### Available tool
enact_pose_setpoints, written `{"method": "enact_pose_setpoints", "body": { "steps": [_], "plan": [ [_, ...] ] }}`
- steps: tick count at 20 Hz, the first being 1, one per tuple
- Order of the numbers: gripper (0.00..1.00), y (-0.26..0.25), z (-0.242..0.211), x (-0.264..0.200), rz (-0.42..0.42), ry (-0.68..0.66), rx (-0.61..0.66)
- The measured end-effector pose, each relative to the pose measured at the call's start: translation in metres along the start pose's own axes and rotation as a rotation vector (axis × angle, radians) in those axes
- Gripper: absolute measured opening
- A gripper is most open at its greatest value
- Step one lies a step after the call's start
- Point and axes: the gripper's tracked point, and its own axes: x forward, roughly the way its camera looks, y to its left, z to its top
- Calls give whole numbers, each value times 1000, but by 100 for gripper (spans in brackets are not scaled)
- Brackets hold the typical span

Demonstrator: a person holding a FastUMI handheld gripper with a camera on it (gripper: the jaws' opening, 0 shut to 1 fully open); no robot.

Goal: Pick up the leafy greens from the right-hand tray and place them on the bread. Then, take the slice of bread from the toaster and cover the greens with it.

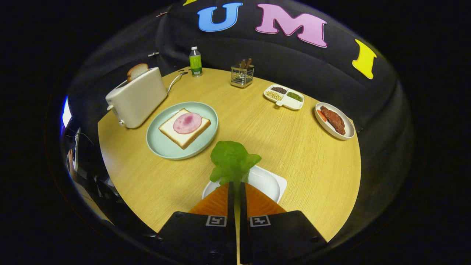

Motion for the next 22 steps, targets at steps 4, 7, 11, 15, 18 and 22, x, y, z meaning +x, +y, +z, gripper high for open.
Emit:
{"method": "enact_pose_setpoints", "body": {
  "steps": [4,7,11,15,18,22],
  "plan": [
    [8,28,46,-17,24,-79,26],
    [8,52,79,-22,52,-129,21],
    [8,87,117,-14,99,-166,26],
    [8,120,140,3,147,-164,5],
    [9,136,149,18,174,-150,-17],
    [9,149,151,46,191,-126,4]
  ]
}}
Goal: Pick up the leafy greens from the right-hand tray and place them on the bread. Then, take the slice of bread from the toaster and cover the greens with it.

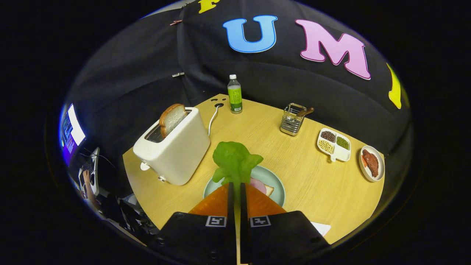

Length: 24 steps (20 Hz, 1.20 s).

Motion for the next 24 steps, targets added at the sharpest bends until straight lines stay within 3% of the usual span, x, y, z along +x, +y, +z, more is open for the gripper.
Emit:
{"method": "enact_pose_setpoints", "body": {
  "steps": [3,6,7,12,17,24],
  "plan": [
    [22,-12,-13,23,-54,40,5],
    [86,-11,-18,32,-87,36,-7],
    [90,-9,-17,32,-87,21,-11],
    [99,-11,2,10,-110,-52,-11],
    [99,-5,30,-25,-125,-145,0],
    [99,32,94,-82,-110,-317,-128]
  ]
}}
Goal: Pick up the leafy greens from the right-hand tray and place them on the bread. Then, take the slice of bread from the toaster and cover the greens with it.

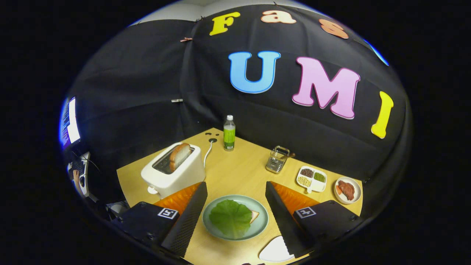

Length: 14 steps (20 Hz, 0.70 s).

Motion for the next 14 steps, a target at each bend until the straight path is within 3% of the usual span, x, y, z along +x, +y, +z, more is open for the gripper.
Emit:
{"method": "enact_pose_setpoints", "body": {
  "steps": [6,14],
  "plan": [
    [99,59,57,2,92,-117,-35],
    [98,134,61,43,178,-101,40]
  ]
}}
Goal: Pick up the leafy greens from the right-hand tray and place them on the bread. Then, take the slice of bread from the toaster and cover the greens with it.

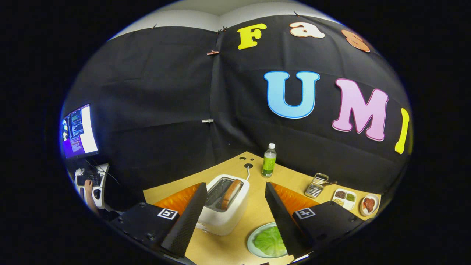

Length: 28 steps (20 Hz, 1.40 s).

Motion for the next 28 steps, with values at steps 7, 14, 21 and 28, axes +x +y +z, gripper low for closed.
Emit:
{"method": "enact_pose_setpoints", "body": {
  "steps": [7,14,21,28],
  "plan": [
    [99,20,-32,64,-12,75,61],
    [93,1,-70,124,-119,176,137],
    [19,4,-97,139,-133,285,265],
    [13,4,-54,113,-120,184,267]
  ]
}}
